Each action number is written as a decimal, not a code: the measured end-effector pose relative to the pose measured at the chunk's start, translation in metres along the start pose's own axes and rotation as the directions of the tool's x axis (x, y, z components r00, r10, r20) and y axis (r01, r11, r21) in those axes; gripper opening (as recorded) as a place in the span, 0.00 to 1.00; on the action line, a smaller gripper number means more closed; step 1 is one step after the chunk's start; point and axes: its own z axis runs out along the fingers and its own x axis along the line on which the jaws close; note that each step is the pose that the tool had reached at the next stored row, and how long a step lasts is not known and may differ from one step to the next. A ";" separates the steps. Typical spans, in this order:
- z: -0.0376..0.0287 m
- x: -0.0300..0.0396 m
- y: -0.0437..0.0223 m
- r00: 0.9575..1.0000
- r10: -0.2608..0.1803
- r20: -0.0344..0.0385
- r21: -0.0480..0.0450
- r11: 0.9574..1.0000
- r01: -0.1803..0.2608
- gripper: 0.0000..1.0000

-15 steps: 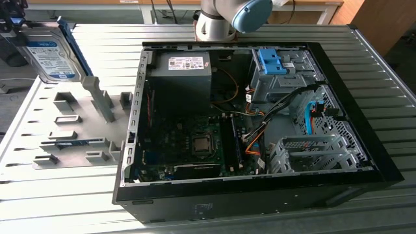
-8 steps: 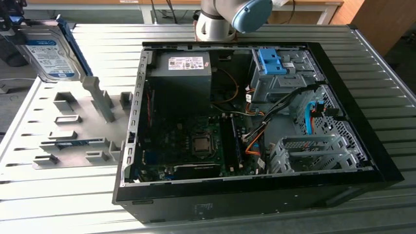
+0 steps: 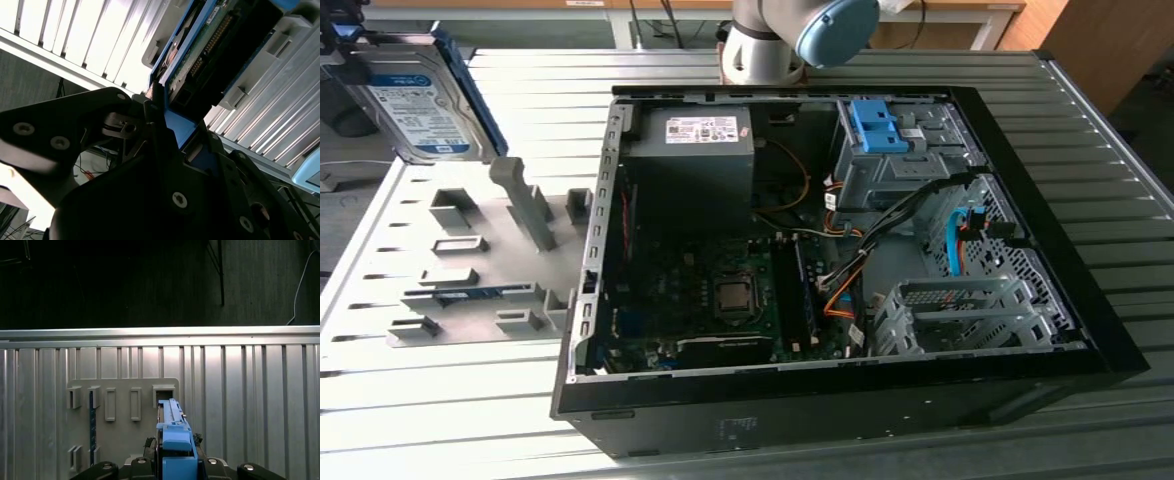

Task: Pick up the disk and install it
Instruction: 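Pick up the disk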

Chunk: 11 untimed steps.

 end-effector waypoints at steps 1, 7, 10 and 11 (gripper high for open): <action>-0.0007 0.0000 0.0000 1.000 0.000 0.000 0.000 1.000 0.000 0.37; -0.0068 -0.0001 0.0003 1.000 0.000 0.002 0.000 1.000 0.000 0.37; -0.0081 0.0000 0.0005 1.000 -0.001 0.002 0.000 1.000 0.001 0.37; -0.0081 -0.0001 0.0005 1.000 -0.002 0.003 0.000 1.000 0.002 0.37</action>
